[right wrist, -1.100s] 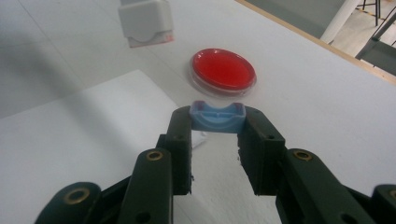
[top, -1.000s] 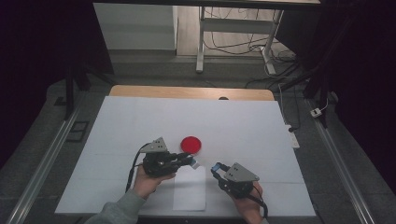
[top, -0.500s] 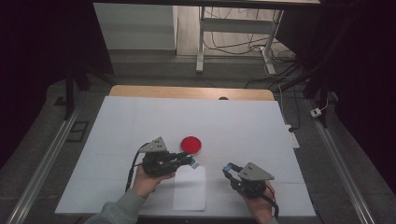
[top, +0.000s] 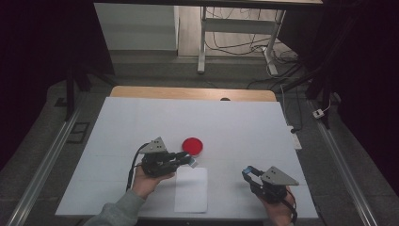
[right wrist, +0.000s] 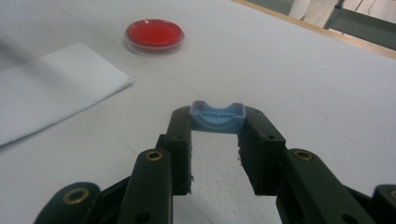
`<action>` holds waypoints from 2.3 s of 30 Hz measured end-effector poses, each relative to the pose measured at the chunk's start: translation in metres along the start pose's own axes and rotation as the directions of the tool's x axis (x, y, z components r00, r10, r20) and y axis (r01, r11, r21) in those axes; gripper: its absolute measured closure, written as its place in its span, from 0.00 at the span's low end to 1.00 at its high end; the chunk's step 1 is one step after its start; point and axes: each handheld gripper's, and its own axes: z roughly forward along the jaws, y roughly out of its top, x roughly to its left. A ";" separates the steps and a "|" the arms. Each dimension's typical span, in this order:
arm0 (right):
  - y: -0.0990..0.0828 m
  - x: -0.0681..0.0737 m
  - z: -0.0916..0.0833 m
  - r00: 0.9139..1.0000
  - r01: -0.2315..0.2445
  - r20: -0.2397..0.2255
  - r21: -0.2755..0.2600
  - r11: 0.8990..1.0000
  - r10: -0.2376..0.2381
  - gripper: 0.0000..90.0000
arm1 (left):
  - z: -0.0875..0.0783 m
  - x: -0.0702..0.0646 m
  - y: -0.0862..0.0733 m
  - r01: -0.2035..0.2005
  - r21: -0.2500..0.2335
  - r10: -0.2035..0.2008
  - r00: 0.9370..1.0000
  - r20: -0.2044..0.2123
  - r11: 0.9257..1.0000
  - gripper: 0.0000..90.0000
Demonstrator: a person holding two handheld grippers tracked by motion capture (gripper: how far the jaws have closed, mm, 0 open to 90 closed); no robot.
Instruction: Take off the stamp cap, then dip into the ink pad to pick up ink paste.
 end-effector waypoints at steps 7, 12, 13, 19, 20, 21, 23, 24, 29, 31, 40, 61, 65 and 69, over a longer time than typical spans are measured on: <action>-0.007 -0.009 -0.009 1.000 -0.025 0.017 0.001 1.000 0.025 0.72 | 0.000 0.001 0.000 -0.007 0.006 0.007 1.000 -0.011 1.000 0.84; -0.005 -0.007 -0.008 1.000 -0.013 0.013 0.001 1.000 0.013 0.72 | -0.002 0.002 0.001 -0.014 0.004 0.014 1.000 -0.022 1.000 0.85; -0.004 -0.007 -0.008 1.000 -0.011 0.009 0.000 1.000 0.011 0.72 | -0.002 0.003 0.001 -0.014 0.002 0.014 1.000 -0.022 1.000 0.84; -0.003 -0.009 -0.009 1.000 -0.016 0.010 -0.014 1.000 0.016 0.72 | -0.004 0.006 0.006 -0.024 -0.002 0.024 0.999 -0.040 1.000 0.85; -0.003 -0.009 -0.010 1.000 -0.018 0.011 -0.013 1.000 0.018 0.72 | -0.004 0.006 0.006 -0.028 -0.004 0.027 0.999 -0.043 1.000 0.85; -0.003 -0.009 -0.009 1.000 -0.018 0.010 -0.013 1.000 0.019 0.72 | -0.005 0.006 0.007 -0.028 -0.006 0.027 0.999 -0.046 1.000 0.85; -0.002 -0.009 -0.009 1.000 -0.017 0.010 -0.015 1.000 0.017 0.72 | -0.006 0.007 0.008 -0.031 -0.007 0.030 0.998 -0.050 1.000 0.84; -0.002 -0.009 -0.009 1.000 -0.013 0.010 -0.015 1.000 0.013 0.72 | -0.006 0.008 0.008 -0.031 -0.007 0.031 0.998 -0.051 0.999 0.84; -0.002 -0.009 -0.008 1.000 -0.011 0.010 -0.013 1.000 0.011 0.72 | -0.004 0.011 0.011 -0.038 0.000 0.038 0.998 -0.056 0.999 0.84; -0.002 -0.009 -0.008 1.000 -0.012 0.009 -0.009 1.000 0.012 0.72 | -0.003 0.013 0.011 -0.038 0.005 0.038 0.997 -0.060 0.999 0.84; -0.002 -0.010 -0.009 1.000 -0.021 0.022 -0.017 1.000 0.022 0.72 | 0.001 0.019 0.023 -0.063 0.025 0.065 0.995 -0.081 0.998 0.84; -0.003 -0.010 -0.007 1.000 -0.008 0.030 0.003 1.000 0.008 0.72 | 0.034 0.053 0.033 -0.045 0.130 0.058 0.994 -0.098 0.990 0.84; -0.003 -0.010 -0.007 0.999 -0.008 0.036 0.006 1.000 0.008 0.72 | 0.040 0.057 0.031 -0.048 0.144 0.063 0.993 -0.103 0.988 0.84; -0.003 -0.009 -0.006 1.000 -0.009 0.029 0.003 1.000 0.009 0.72 | 0.044 0.057 0.031 -0.053 0.151 0.070 0.991 -0.111 0.987 0.84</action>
